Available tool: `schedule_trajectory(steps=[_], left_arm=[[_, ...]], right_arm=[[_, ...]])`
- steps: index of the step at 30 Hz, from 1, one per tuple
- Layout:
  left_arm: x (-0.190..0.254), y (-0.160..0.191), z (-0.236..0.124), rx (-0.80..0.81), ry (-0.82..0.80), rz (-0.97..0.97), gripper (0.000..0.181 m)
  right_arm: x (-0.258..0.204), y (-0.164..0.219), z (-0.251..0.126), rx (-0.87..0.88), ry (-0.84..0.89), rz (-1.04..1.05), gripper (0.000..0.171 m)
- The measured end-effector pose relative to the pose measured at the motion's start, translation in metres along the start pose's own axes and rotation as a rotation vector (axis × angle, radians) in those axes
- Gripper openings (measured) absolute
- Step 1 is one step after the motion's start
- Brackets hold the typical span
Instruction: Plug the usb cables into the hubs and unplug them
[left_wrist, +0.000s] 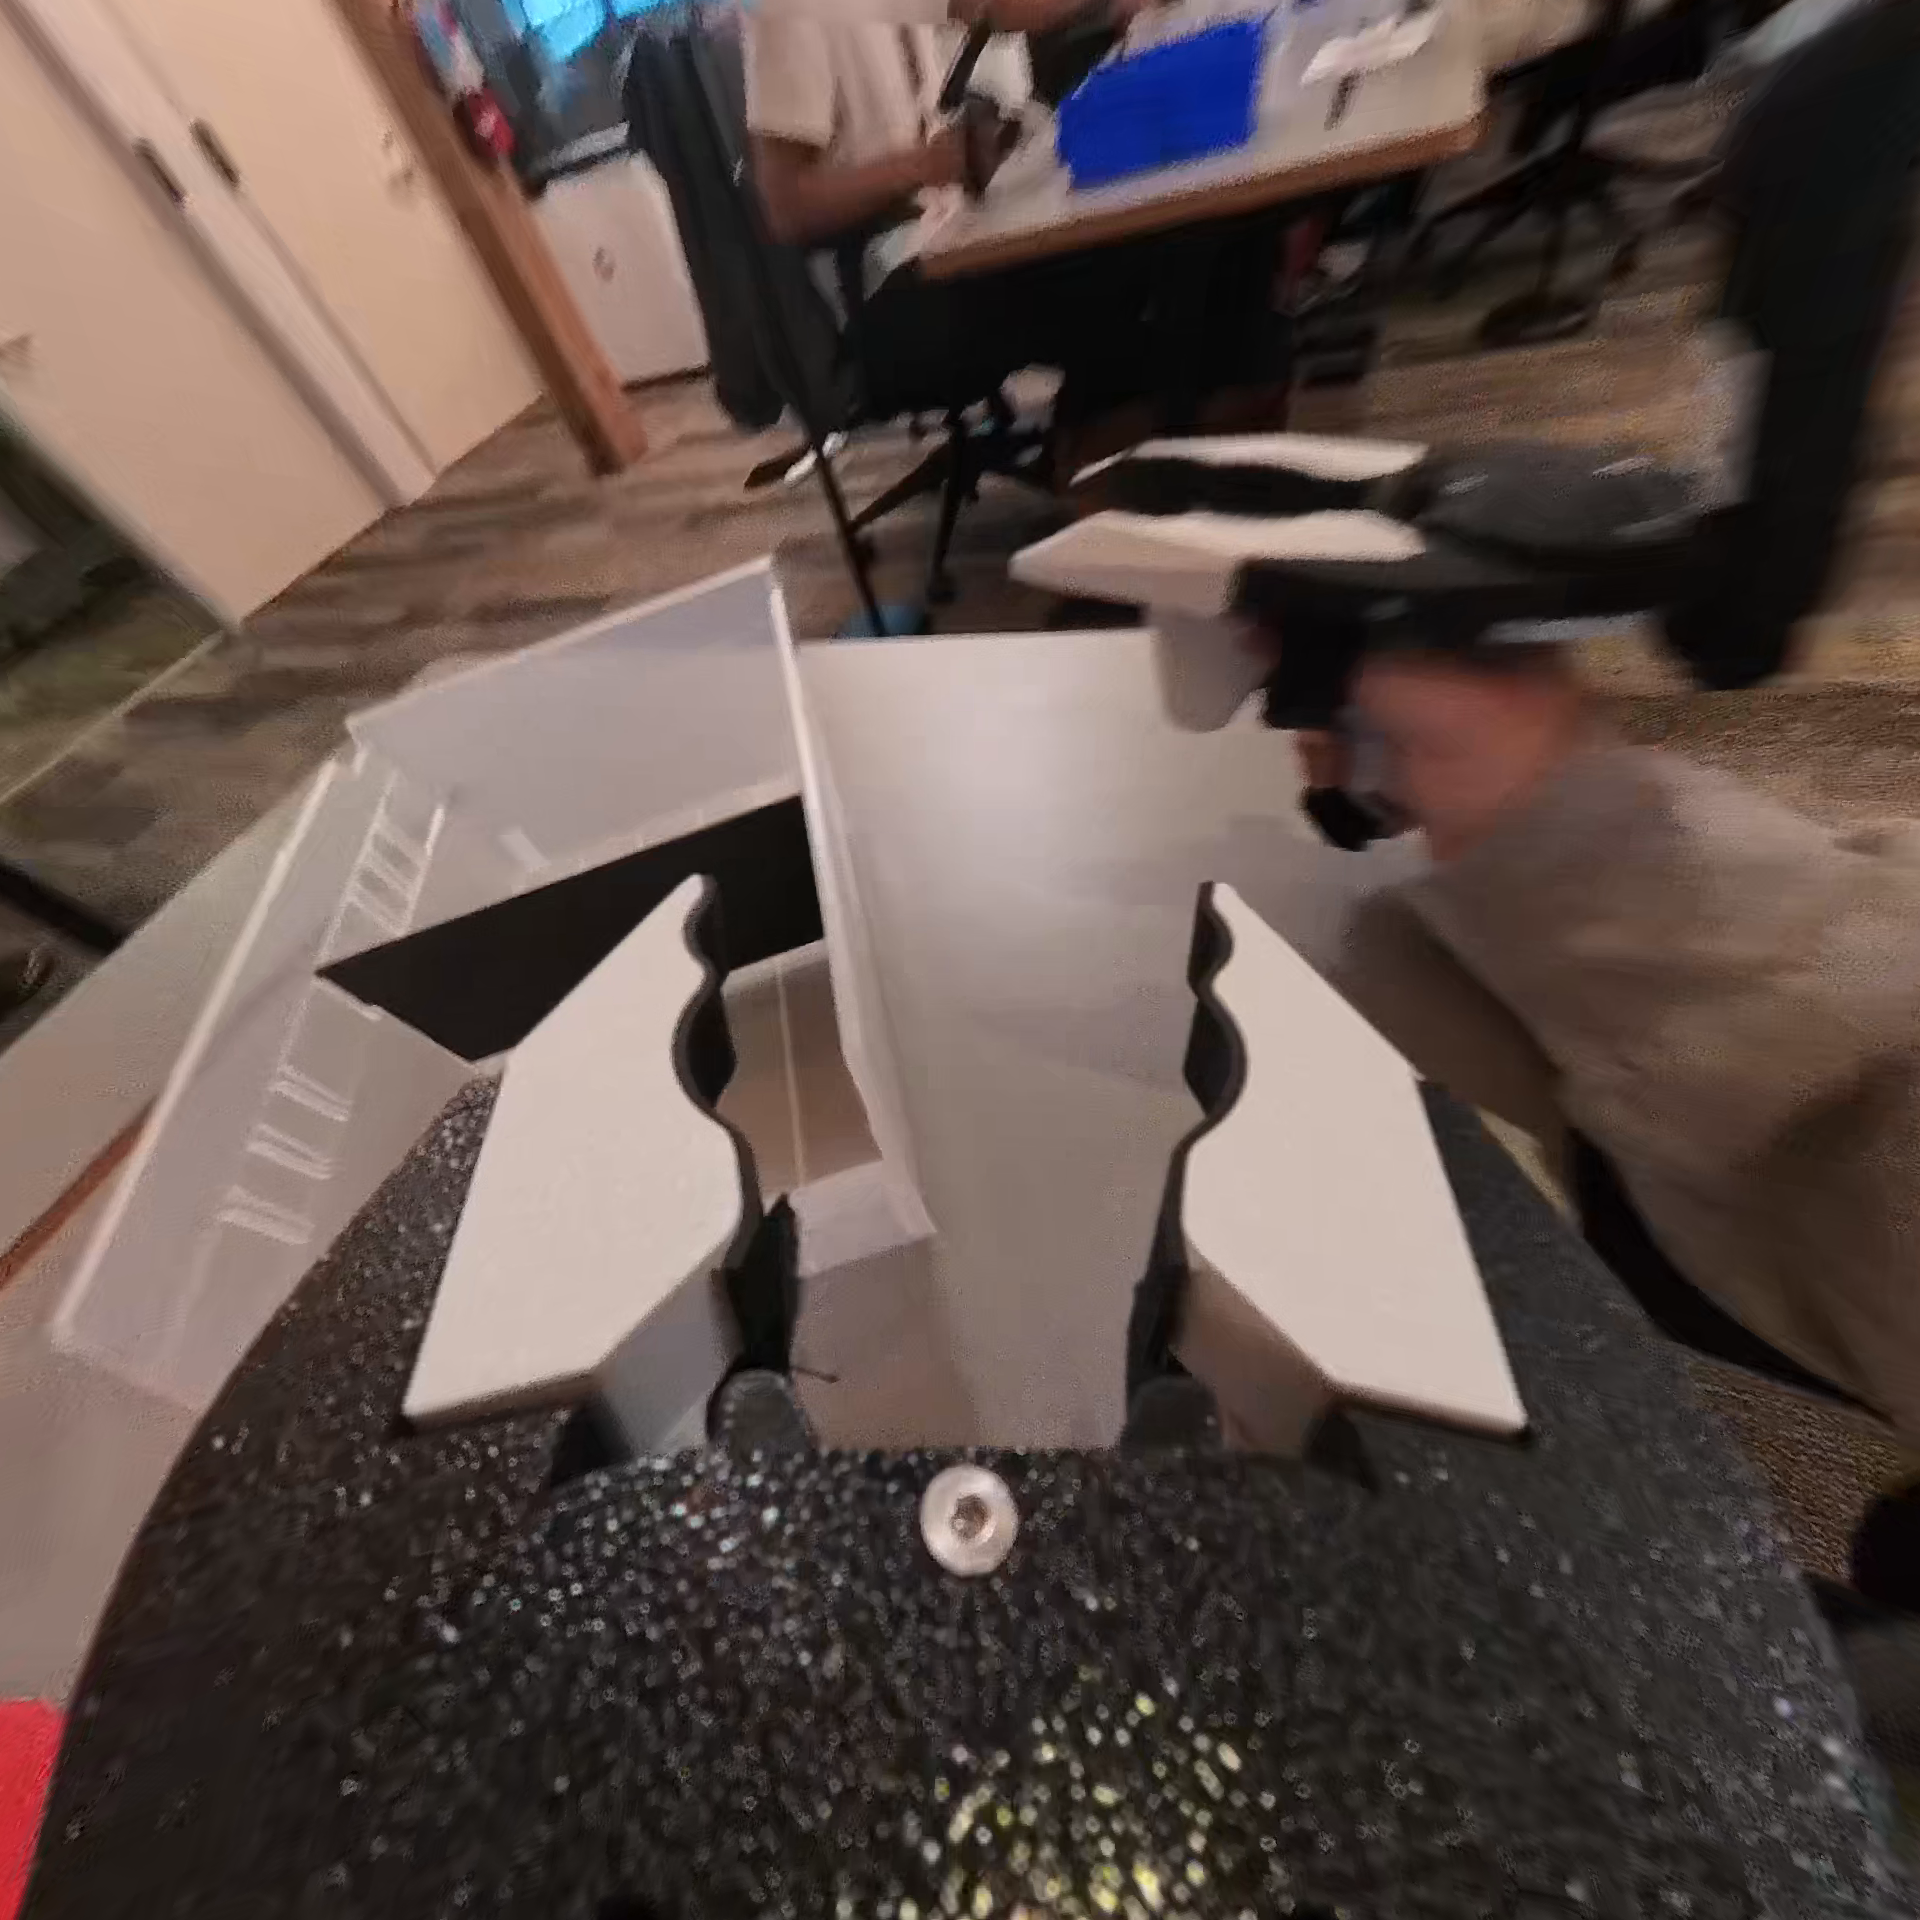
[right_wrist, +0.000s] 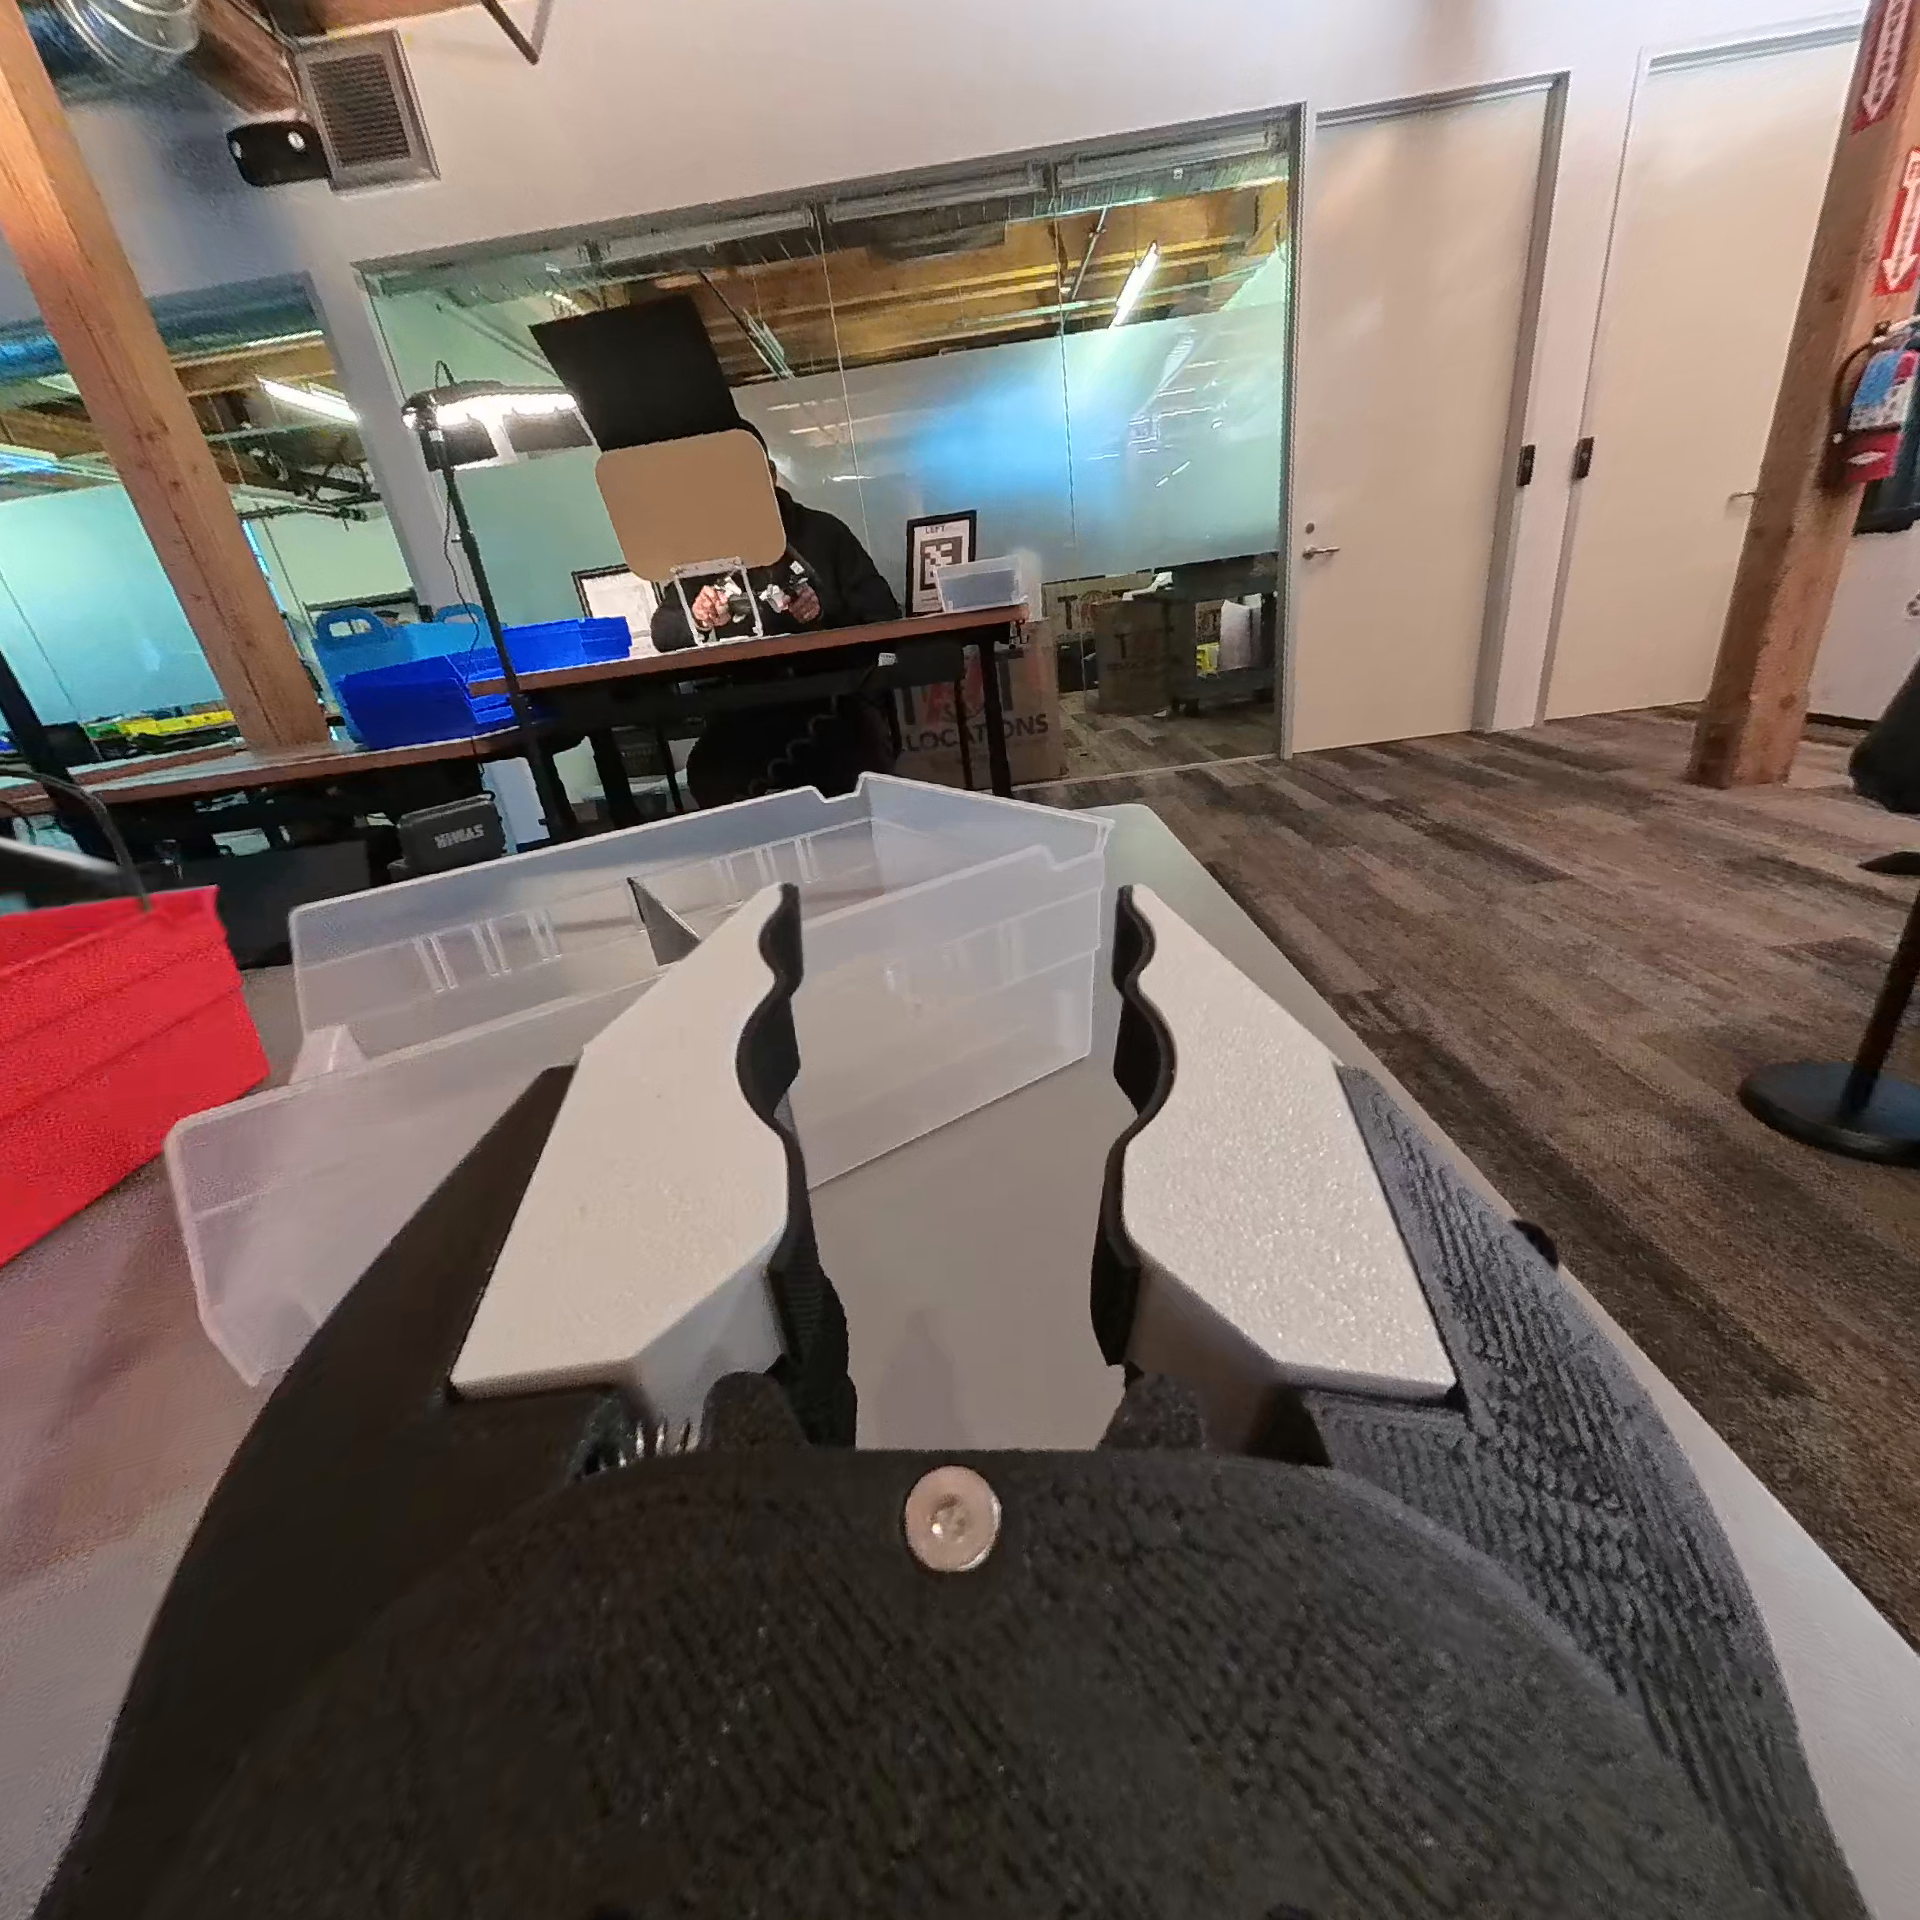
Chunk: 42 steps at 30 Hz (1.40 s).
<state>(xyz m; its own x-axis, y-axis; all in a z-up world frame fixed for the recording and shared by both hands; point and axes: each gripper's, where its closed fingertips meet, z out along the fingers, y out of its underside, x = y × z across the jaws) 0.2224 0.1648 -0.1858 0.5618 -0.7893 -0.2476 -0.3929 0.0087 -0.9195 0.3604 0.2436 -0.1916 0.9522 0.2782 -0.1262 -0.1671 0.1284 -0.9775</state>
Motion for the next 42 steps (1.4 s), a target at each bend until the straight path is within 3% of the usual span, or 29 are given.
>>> schedule_trajectory(steps=[1,4,7,10,14,17,21,23,29,35,42], left_arm=[[0.006,-0.009,-0.023,0.044,0.019,0.01,0.09],[-0.011,-0.02,-0.101,0.144,-0.096,0.033,0.087],[-0.068,-0.008,-0.191,0.192,-0.397,-0.005,0.086],[-0.127,0.032,-0.29,0.207,-0.721,-0.139,0.085],[-0.157,0.093,-0.359,0.19,-0.827,-0.378,0.095],[-0.157,0.126,-0.362,0.107,-0.783,-0.482,0.099],[-0.146,0.167,-0.334,-0.079,-0.69,-0.537,0.095],[-0.144,0.188,-0.323,-0.175,-0.691,-0.532,0.088],[-0.148,0.218,-0.311,-0.29,-0.735,-0.506,0.044],[-0.153,0.228,-0.309,-0.281,-0.735,-0.559,0.024],[-0.169,0.232,-0.325,-0.331,-0.873,-0.492,0.006]], right_arm=[[0.0,-0.001,0.0,0.002,0.003,-0.005,0.059],[-0.004,-0.002,0.0,0.008,-0.001,-0.013,0.058],[-0.01,0.0,0.003,0.002,-0.01,-0.017,0.058],[-0.019,0.0,0.005,0.007,-0.033,-0.008,0.058],[-0.03,0.007,0.008,-0.02,-0.053,-0.001,0.059],[-0.037,0.01,0.008,-0.041,-0.057,0.017,0.065],[-0.056,0.001,0.004,-0.006,-0.055,0.075,0.084],[-0.074,0.003,0.006,-0.029,-0.065,0.069,0.09],[-0.147,0.04,0.017,-0.225,-0.142,-0.071,0.105],[-0.16,0.081,0.024,-0.433,-0.122,-0.089,0.103],[-0.14,0.092,0.03,-0.503,-0.068,-0.1,0.073]])
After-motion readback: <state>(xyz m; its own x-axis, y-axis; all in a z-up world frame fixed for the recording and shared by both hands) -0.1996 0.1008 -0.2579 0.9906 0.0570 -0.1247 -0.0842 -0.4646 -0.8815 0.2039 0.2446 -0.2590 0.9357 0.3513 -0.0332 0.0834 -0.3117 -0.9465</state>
